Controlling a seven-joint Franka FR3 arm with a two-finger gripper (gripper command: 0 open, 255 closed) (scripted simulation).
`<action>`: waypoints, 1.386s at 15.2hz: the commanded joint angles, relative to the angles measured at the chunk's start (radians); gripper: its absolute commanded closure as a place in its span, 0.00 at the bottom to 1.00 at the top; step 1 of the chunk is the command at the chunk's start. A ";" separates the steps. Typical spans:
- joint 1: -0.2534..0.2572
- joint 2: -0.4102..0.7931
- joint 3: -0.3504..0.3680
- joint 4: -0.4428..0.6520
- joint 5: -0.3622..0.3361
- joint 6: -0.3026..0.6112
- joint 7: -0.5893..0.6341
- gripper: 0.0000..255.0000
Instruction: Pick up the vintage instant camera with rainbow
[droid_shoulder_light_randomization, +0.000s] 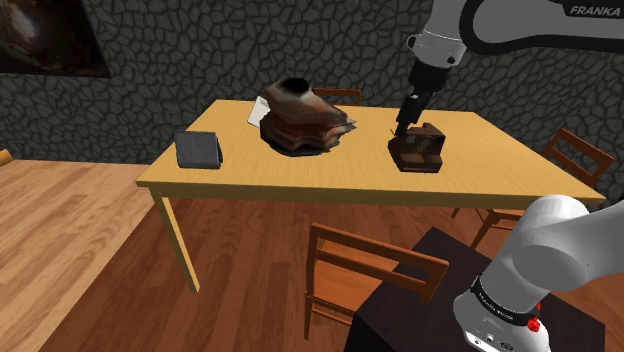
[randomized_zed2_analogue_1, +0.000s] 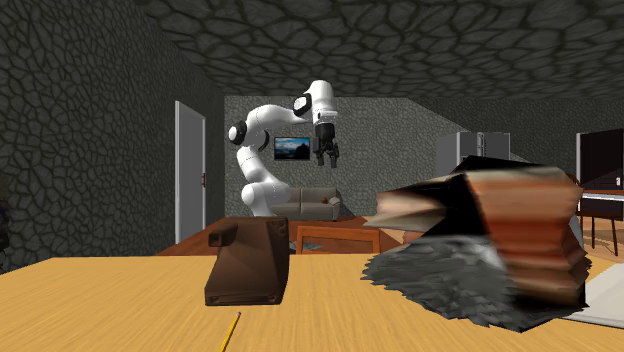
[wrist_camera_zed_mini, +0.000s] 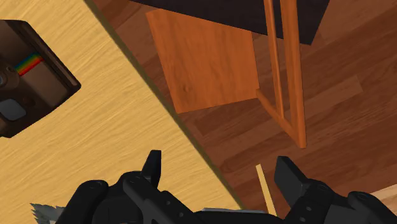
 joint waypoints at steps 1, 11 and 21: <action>0.000 0.000 0.000 0.000 0.000 0.000 0.000 0.00; -0.124 0.224 -0.135 0.095 -0.034 0.140 0.025 0.00; -0.221 0.456 -0.274 0.235 -0.011 0.237 0.037 0.00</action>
